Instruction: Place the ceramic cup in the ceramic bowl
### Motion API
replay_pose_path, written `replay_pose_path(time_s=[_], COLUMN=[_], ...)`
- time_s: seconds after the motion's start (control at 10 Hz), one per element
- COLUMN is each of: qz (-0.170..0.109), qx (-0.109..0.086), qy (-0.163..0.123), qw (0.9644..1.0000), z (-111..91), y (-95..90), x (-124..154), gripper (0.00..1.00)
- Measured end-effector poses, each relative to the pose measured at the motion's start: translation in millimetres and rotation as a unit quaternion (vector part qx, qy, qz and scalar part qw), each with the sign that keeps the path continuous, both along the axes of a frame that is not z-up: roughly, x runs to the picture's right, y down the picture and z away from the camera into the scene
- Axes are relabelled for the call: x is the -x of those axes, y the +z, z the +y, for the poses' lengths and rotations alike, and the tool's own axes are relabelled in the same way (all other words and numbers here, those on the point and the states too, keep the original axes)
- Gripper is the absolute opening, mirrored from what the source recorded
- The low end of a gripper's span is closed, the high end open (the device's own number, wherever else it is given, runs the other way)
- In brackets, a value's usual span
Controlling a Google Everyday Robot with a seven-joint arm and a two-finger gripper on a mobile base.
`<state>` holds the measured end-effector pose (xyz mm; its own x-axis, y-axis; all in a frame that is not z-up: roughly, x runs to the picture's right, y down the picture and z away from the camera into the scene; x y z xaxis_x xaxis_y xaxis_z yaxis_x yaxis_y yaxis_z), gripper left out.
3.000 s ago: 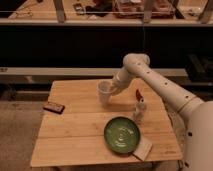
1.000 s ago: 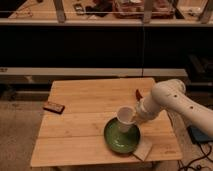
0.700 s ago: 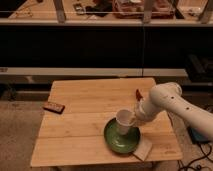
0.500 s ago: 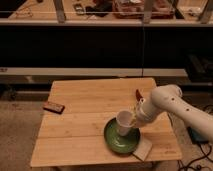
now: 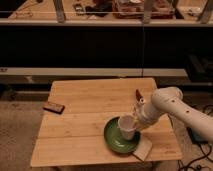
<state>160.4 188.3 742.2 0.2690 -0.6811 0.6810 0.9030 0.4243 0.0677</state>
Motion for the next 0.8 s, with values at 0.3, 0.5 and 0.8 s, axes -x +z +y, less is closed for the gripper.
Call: replay_pose_path(time_s=[0.3,0.5,0.8], qz=[-0.009,-0.021,-0.029], qx=[0.001,-0.016,-0.05], qy=[0.038,0.072,0.075], qw=[0.9992,0.9971,0.9955], z=[-23,-61,-114], y=[3.2,1.8,-3.5], x=[20,31,19], gripper=[0.8,0.8,0.8])
